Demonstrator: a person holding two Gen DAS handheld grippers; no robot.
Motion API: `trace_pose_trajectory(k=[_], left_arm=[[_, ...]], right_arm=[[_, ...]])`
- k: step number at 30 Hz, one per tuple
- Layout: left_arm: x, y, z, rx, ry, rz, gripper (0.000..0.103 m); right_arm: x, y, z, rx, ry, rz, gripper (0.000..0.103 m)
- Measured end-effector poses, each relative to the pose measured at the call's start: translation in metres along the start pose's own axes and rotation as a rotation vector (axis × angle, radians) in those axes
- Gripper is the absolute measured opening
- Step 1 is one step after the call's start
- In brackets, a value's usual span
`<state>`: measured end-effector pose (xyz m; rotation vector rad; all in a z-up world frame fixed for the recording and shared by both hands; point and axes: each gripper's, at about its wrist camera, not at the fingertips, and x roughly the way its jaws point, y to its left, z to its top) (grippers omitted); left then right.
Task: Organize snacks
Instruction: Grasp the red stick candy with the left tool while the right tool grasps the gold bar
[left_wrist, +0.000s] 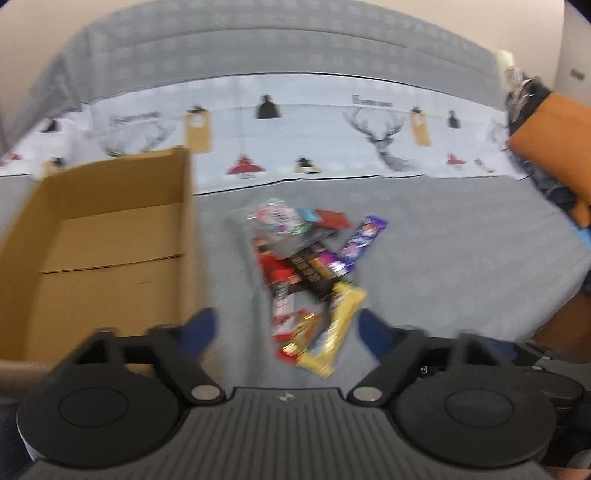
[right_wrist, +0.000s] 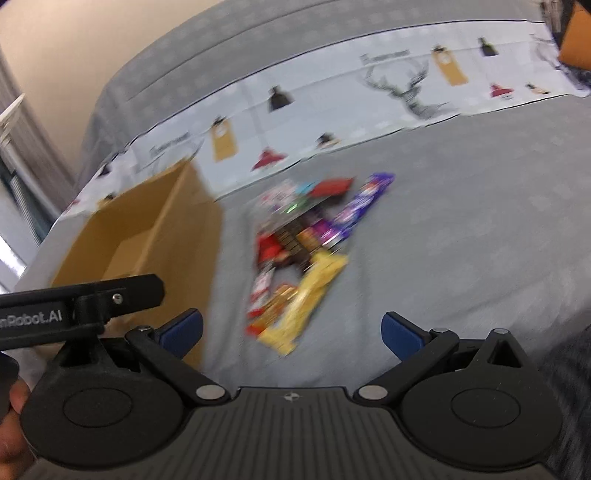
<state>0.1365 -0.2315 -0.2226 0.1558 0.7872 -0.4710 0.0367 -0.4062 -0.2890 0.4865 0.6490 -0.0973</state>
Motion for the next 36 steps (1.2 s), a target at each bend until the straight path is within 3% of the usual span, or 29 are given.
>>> trace_pose_trajectory(k=[1,5,9,11,13,14,17,23,25,26,29,33,36], left_arm=[[0.015,-0.002,0.005,-0.013,0.017,-0.018,0.063],[0.069,0.001,0.015,-0.083,0.054,-0.055,0.061],[0.114,-0.004,0.013,-0.05,0.089,0.049,0.058],[0.136,-0.002,0.009,-0.045,0.132,0.065,0.044],[0.156,0.003,0.003,-0.052,0.18,0.062,0.02],[0.165,0.004,0.001,-0.053,0.2,0.069,0.018],[0.179,0.009,-0.002,-0.058,0.198,0.052,0.018],[0.188,0.011,0.0,-0.042,0.166,0.054,0.014],[0.186,0.01,0.0,-0.049,0.167,0.053,0.012],[0.184,0.011,0.001,-0.074,0.173,0.044,0.01],[0.17,0.015,-0.001,-0.118,0.163,-0.009,0.007],[0.163,0.017,-0.002,-0.105,0.158,-0.021,0.007],[0.174,0.017,-0.009,-0.114,0.221,-0.003,0.008]], right_arm=[[0.003,-0.008,0.004,0.012,-0.003,0.004,0.096],[0.026,-0.034,0.018,0.057,0.032,0.028,0.073],[0.055,-0.043,0.032,0.05,0.067,0.063,0.064],[0.074,-0.046,0.037,0.058,0.092,0.072,0.059],[0.096,-0.05,0.041,0.08,0.146,0.104,0.055],[0.107,-0.051,0.042,0.091,0.175,0.112,0.054],[0.132,-0.052,0.041,0.104,0.242,0.127,0.053],[0.158,-0.05,0.044,0.14,0.269,0.112,0.049],[0.159,-0.048,0.044,0.128,0.266,0.104,0.045],[0.159,-0.045,0.045,0.114,0.265,0.097,0.036],[0.153,-0.045,0.047,0.124,0.235,0.097,0.026],[0.13,-0.044,0.054,0.05,0.138,0.05,0.023],[0.128,-0.052,0.054,0.031,0.145,0.01,0.023]])
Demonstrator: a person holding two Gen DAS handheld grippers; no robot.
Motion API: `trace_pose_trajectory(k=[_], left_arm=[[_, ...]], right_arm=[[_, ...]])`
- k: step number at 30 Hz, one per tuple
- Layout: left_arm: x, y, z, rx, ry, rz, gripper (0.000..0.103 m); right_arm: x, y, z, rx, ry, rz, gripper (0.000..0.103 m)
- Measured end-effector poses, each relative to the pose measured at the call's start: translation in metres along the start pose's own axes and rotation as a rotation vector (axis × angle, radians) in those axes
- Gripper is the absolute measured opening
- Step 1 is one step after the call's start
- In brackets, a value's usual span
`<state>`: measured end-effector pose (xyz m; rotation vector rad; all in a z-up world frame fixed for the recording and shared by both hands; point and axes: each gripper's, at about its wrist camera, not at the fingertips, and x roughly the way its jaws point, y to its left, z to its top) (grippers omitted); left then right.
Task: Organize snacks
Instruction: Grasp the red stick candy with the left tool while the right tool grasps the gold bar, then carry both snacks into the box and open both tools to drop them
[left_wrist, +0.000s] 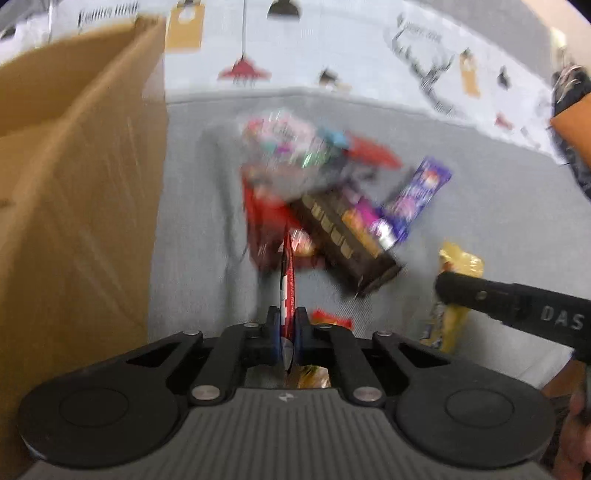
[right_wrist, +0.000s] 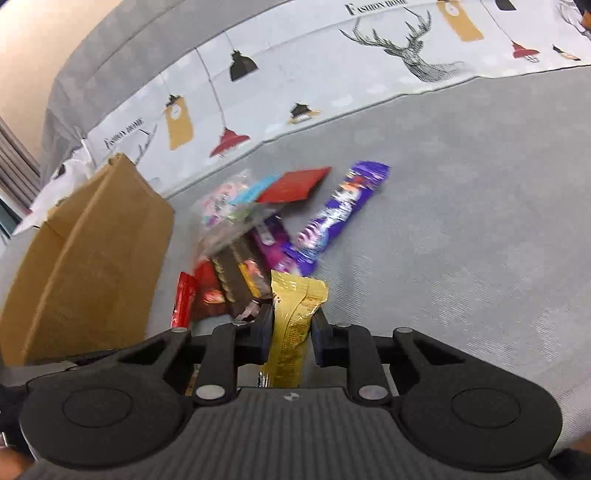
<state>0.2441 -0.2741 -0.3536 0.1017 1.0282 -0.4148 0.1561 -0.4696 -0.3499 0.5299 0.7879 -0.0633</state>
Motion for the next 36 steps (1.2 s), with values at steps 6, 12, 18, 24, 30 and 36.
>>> trace_pose_trajectory(k=[6,12,18,24,30,36], left_arm=[[-0.001,-0.006,-0.009,0.039,-0.038,0.01,0.007],[-0.029,-0.009,-0.01,0.044,-0.046,-0.027,0.006],[-0.074,-0.011,-0.014,0.036,-0.109,-0.067,0.006],[-0.117,0.006,-0.024,-0.002,-0.164,-0.098,0.006],[-0.156,0.031,-0.033,-0.041,-0.227,-0.127,0.006],[-0.191,0.066,-0.032,-0.103,-0.317,-0.15,0.007]], right_arm=[[0.02,0.001,-0.01,-0.017,0.087,-0.046,0.033],[0.013,0.001,-0.005,-0.009,0.035,-0.025,0.018],[-0.014,0.004,-0.001,0.051,-0.073,-0.009,0.016],[-0.049,0.026,-0.017,-0.027,-0.167,-0.043,0.016],[-0.083,0.053,-0.033,-0.12,-0.302,-0.082,0.015],[-0.105,0.088,-0.036,-0.189,-0.311,-0.074,0.015]])
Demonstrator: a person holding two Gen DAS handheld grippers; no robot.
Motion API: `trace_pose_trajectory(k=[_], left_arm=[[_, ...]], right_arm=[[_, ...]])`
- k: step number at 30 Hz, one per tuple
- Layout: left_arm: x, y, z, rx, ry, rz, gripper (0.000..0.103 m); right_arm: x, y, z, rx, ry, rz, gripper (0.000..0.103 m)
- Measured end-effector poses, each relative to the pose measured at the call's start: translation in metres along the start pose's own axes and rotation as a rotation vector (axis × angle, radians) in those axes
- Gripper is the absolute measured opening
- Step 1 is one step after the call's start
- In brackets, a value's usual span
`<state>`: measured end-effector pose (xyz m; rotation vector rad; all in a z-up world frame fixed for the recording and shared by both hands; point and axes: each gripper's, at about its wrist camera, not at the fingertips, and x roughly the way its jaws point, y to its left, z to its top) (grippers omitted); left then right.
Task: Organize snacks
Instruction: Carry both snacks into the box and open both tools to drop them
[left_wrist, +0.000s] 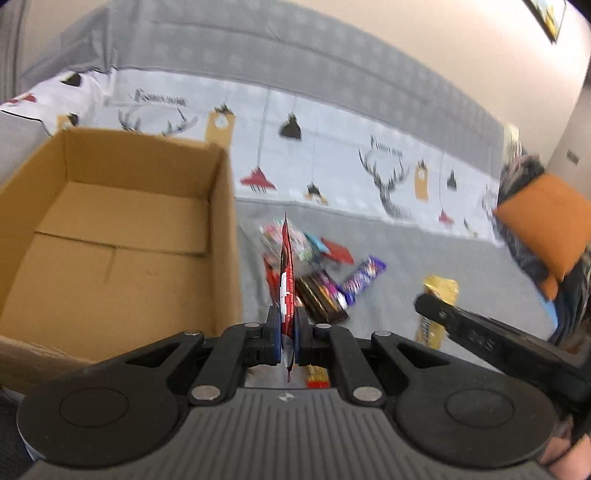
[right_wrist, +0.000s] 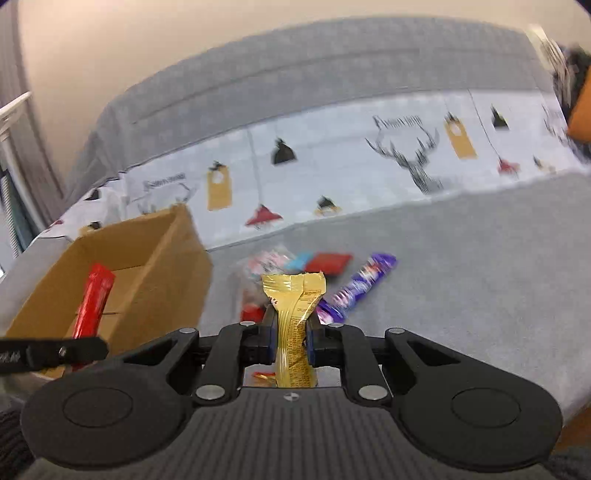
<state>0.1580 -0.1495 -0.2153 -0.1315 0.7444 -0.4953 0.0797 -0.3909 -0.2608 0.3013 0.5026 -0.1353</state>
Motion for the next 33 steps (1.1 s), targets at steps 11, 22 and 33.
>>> trace_pose_trajectory(k=[11,22,33], left_arm=[[-0.018,0.079,0.029,-0.185,-0.079,0.016,0.006],[-0.016,0.127,0.035,-0.244,-0.122,0.073,0.007],[-0.002,0.17,0.039,-0.336,-0.052,0.084,0.006]], right_arm=[[-0.046,0.104,0.047,-0.1,-0.071,0.129,0.016],[-0.034,0.18,0.074,-0.186,-0.057,0.23,0.016],[0.024,0.222,0.059,-0.238,0.071,0.253,0.016]])
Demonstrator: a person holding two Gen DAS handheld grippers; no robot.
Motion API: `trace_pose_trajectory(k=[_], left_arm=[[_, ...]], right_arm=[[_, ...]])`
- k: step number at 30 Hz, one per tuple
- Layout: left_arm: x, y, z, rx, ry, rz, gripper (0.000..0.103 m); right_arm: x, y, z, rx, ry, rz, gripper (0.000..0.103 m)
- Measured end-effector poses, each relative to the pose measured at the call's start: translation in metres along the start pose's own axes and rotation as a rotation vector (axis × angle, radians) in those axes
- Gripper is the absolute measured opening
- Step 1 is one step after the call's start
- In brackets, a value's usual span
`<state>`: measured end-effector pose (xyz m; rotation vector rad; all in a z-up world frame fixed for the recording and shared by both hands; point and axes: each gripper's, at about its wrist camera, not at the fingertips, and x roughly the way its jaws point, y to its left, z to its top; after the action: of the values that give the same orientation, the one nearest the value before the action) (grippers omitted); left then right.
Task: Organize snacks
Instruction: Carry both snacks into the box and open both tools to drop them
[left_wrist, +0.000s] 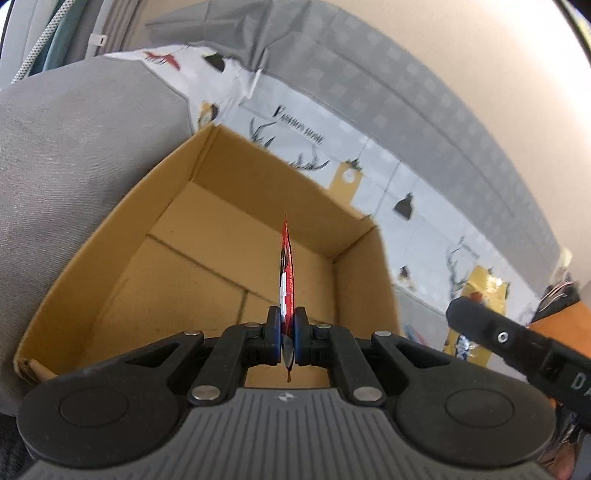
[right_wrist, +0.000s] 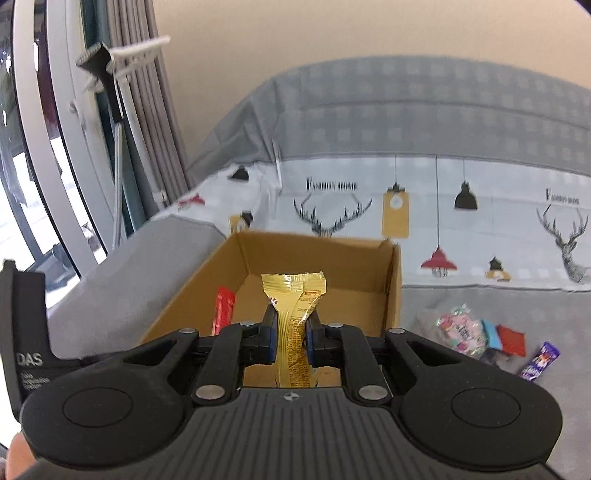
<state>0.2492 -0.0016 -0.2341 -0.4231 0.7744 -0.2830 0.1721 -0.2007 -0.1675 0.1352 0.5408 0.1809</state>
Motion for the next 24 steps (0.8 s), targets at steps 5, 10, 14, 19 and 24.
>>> trace_pose_trajectory(k=[5,10,14,19,24], left_arm=[[0.014,0.007,-0.002,0.051,0.053,0.07,0.006],[0.03,0.015,-0.004,0.066,0.096,0.113,0.006],[0.047,0.02,-0.007,0.077,0.157,0.144,0.007],[0.054,0.022,-0.009,0.072,0.184,0.137,0.007],[0.056,0.023,-0.011,0.069,0.192,0.142,0.007]], right_arm=[[0.036,-0.001,-0.011,0.022,0.09,-0.012,0.016],[0.069,0.0,-0.023,0.029,0.164,-0.024,0.016],[0.089,0.003,-0.032,0.026,0.214,-0.032,0.016],[0.105,0.005,-0.046,0.029,0.266,-0.036,0.016],[0.107,-0.001,-0.053,0.051,0.274,-0.031,0.016]])
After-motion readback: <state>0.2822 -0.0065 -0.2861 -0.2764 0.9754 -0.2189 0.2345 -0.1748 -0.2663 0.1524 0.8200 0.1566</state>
